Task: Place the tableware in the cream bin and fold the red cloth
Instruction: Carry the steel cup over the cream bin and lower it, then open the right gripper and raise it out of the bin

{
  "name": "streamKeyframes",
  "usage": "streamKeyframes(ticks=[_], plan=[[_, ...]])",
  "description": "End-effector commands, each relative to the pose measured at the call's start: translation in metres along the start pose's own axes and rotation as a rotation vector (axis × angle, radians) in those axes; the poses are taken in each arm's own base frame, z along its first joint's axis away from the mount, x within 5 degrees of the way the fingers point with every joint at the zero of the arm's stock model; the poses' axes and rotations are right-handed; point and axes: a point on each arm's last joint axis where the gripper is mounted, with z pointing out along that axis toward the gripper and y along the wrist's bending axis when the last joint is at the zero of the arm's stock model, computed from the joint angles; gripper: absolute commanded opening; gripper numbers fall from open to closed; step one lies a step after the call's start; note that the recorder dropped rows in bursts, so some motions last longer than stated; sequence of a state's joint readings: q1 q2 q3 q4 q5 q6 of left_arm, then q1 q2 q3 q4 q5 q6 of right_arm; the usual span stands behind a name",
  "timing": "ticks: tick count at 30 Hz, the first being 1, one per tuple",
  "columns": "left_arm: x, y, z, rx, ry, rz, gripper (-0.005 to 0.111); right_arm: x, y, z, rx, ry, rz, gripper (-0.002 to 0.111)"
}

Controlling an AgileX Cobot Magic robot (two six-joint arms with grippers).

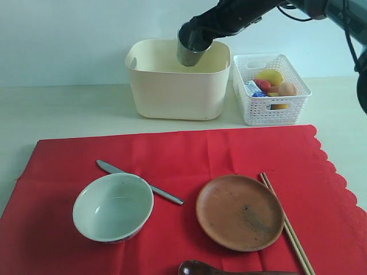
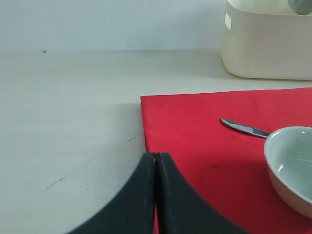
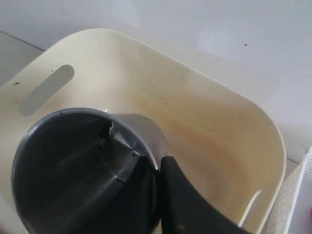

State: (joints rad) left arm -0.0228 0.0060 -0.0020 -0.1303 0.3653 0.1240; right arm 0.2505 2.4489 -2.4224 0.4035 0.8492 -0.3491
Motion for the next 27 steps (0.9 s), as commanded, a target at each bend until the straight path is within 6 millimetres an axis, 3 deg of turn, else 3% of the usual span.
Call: streamKeyframes(ticks=[1,8,18,22,27], plan=[[0.0,0.0,0.0,0.007,-0.014,-0.004,0.0,0.003,-0.011,0.016,0.028,-0.048,0.029,0.0],[0.0,0.0,0.0,0.007,-0.014,-0.004,0.0,0.019,-0.017,0.038,0.029,-0.014,0.036,0.0],[0.0,0.0,0.0,0.007,-0.014,-0.004,0.0,0.033,-0.019,0.046,0.027,0.082,-0.025,0.001],[0.0,0.0,0.0,0.007,-0.014,-0.004,0.0,0.041,-0.02,0.051,0.022,0.125,-0.026,0.01],[0.0,0.0,0.0,0.007,-0.014,-0.004,0.0,0.042,-0.02,0.052,0.021,0.13,-0.022,0.029]])
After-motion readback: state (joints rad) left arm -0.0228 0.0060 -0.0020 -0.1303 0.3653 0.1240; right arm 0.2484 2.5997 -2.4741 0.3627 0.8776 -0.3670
